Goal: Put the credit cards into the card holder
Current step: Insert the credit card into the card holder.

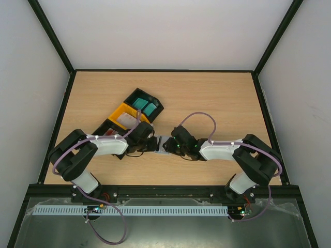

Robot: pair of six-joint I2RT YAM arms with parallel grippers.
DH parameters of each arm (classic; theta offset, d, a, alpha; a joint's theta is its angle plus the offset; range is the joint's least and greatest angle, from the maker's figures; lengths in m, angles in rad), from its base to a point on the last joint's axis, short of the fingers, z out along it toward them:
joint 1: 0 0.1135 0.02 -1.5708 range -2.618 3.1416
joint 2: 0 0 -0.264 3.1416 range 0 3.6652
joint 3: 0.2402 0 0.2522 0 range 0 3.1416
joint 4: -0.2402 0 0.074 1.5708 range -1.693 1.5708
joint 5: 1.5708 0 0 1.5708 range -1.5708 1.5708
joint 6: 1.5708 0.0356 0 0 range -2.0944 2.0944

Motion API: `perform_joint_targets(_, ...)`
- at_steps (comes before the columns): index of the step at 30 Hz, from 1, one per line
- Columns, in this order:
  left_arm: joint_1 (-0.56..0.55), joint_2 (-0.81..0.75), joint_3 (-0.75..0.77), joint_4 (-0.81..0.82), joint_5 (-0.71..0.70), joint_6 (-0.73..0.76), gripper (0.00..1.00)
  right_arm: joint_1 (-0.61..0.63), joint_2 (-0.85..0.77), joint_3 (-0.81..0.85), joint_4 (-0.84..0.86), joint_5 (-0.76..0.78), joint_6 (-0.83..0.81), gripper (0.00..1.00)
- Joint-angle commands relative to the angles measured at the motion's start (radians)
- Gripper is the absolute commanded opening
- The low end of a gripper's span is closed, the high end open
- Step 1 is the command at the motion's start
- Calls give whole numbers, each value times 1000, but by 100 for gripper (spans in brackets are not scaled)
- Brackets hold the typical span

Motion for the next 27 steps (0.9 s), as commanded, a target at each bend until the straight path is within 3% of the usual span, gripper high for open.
perform_joint_targets(1,11,74,-64,-89,-29,3,6,10,25,29,-44,36,-5,31)
perform_joint_targets(11,11,76,-74,-63,5,8,7,13,78,25,82,-68,21,33)
perform_joint_targets(20,11,68,-89,-57,-1,3,7,12,8,-59,308,-106,126,34)
perform_joint_targets(27,11,40,-89,-61,1,4,9,12,-34,-75,324,-74,145,32)
